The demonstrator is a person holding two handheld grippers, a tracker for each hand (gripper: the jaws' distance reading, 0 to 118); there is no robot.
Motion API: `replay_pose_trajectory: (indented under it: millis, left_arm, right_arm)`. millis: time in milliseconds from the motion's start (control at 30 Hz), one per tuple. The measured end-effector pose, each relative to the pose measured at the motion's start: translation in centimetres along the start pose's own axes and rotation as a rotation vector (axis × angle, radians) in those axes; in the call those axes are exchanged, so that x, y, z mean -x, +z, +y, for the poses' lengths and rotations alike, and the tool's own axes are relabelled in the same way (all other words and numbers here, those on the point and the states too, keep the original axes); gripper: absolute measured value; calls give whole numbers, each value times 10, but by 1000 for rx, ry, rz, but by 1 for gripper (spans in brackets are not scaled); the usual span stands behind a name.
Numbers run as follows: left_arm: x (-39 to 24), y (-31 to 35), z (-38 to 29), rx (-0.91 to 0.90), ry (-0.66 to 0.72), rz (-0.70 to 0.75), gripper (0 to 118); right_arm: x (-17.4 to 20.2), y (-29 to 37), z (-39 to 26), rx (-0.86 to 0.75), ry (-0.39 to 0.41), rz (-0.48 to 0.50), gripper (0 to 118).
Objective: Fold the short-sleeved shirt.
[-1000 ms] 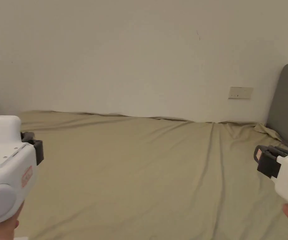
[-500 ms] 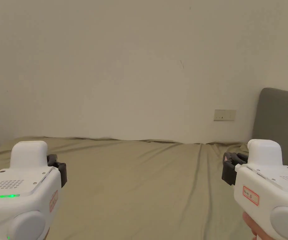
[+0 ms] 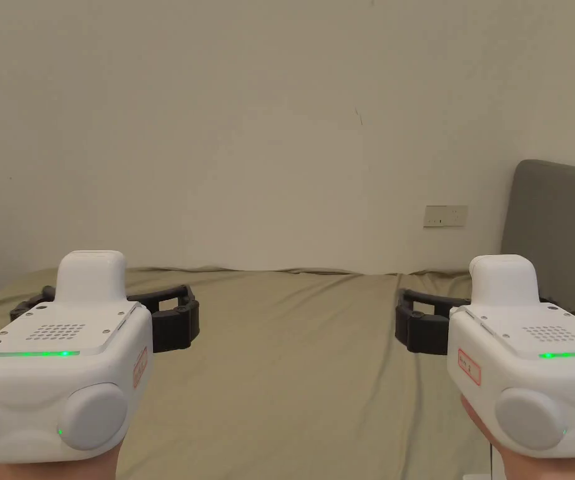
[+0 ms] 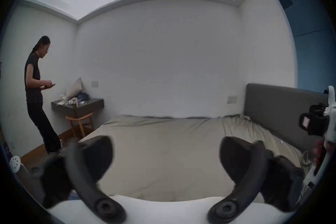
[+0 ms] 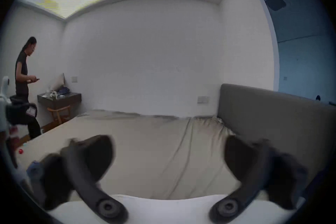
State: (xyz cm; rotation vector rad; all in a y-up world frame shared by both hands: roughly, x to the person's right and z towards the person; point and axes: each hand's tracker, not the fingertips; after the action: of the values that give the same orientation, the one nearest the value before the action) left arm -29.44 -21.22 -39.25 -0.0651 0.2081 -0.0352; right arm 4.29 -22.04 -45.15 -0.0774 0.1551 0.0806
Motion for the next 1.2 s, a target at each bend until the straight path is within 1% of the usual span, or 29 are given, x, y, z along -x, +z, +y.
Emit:
replay_pose_trajectory:
  millis: [33,67,133,167,200,233,267,300,367,400,433,467,500,567,600,633,700,733,767,833,900,1000,1100,1200]
  left_arm:
    - [1,-11,5,45,5,25,118]
    - [-2,8,2,76,14,30,118]
    - [-5,3,-2,70,22,57,118]
    - [-5,-1,-4,59,17,58,118]
    - [-3,17,1,52,12,66,118]
    - [-3,17,3,55,13,74,118]
    - [-2,17,4,58,17,73,118]
    - [-1,17,5,60,23,65,118]
    - [0,19,6,37,14,60,118]
    - [-1,20,7,30,3,63,118]
    - [-1,20,8,25,-7,67,118]
    - [-4,24,9,31,-1,65,118]
    - [-6,26,10,37,4,62,118]
    - [-6,28,12,36,16,47,118]
    - [-6,28,13,34,21,39,118]
    - [-6,28,14,3,8,38,118]
    - [-7,28,15,-2,4,40,118]
    - [-8,27,14,1,5,40,118]
    - [-8,26,13,17,17,32,118]
    - [-7,23,13,32,36,23,118]
    - [-6,25,12,36,50,20,118]
    - [-5,25,12,37,45,22,118]
    - [-3,25,13,38,31,36,118]
    - [-1,25,14,43,46,35,118]
  right_arm:
    - [2,-12,5,-36,-3,31,118]
    - [3,-20,8,-50,9,11,118]
    - [5,-33,12,-28,13,1,118]
    - [3,-7,12,5,10,-2,118]
    - [1,5,12,16,-3,1,118]
    - [0,6,12,41,-34,24,118]
    - [-4,7,13,69,-73,67,118]
    - [-6,-6,11,80,-101,78,118]
    - [-4,-7,12,78,-125,-4,118]
    - [-3,-5,12,69,-119,-27,118]
    - [-2,-4,11,51,-118,-22,118]
    - [-3,-1,11,31,-131,-8,118]
    - [-5,1,12,23,-152,41,118]
    - [-7,3,14,45,-184,90,118]
    - [-7,4,15,47,-180,97,118]
    - [-3,5,16,56,-157,81,118]
    - [7,5,18,78,-82,30,118]
    - [11,5,20,95,-67,6,118]
    - [14,5,22,130,-71,-13,118]
    - [14,-3,23,197,-88,1,118]
    - [14,-9,19,172,-64,18,118]
    - [24,1,19,137,-28,-7,118]
    - [27,7,20,116,-22,-7,118]
    - [31,11,23,106,-28,4,118]
